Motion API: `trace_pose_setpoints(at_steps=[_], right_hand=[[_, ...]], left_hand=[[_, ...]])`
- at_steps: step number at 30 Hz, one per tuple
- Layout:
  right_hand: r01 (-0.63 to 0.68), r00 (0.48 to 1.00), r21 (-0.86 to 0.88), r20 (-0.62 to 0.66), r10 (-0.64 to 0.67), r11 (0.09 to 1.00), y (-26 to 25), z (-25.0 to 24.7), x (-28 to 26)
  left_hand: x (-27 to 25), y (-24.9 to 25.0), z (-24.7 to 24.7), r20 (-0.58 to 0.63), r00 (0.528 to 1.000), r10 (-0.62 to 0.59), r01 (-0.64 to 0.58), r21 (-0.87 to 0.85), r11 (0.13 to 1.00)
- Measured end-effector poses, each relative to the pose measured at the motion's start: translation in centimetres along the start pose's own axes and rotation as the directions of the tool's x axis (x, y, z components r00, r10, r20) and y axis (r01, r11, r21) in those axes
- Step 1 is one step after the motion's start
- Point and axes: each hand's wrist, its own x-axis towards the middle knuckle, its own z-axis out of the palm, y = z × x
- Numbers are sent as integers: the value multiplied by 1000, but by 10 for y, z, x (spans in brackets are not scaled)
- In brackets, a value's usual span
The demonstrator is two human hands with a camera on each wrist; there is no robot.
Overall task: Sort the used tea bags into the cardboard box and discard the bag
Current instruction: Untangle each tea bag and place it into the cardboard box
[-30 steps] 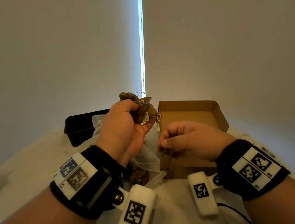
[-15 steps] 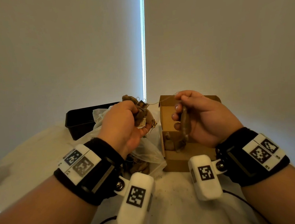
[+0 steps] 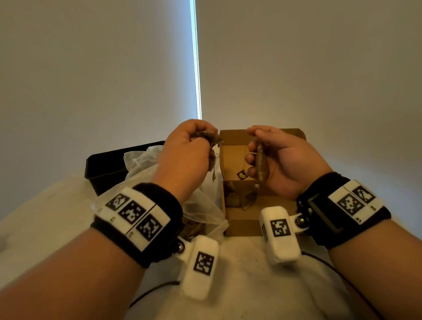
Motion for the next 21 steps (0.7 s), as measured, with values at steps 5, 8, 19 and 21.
trace_pose_setpoints(at_steps=[5,8,19,21], right_hand=[[-54,996,28,-73,56,998,3,-8,4],[-50,996,31,-72,52,998,0,-11,5],[-43,997,115,-58,50,992,-13,-28,10],[-44,997,112,-51,50,993,-12,-29,10]], left_hand=[[33,11,15,50,998,33,-39,121,992],[50,4,33,44,999,-30,23,145,989],[54,12,49,82,970,-230,243,-223,944],[48,-2,49,117,967,-226,245,-191,950]])
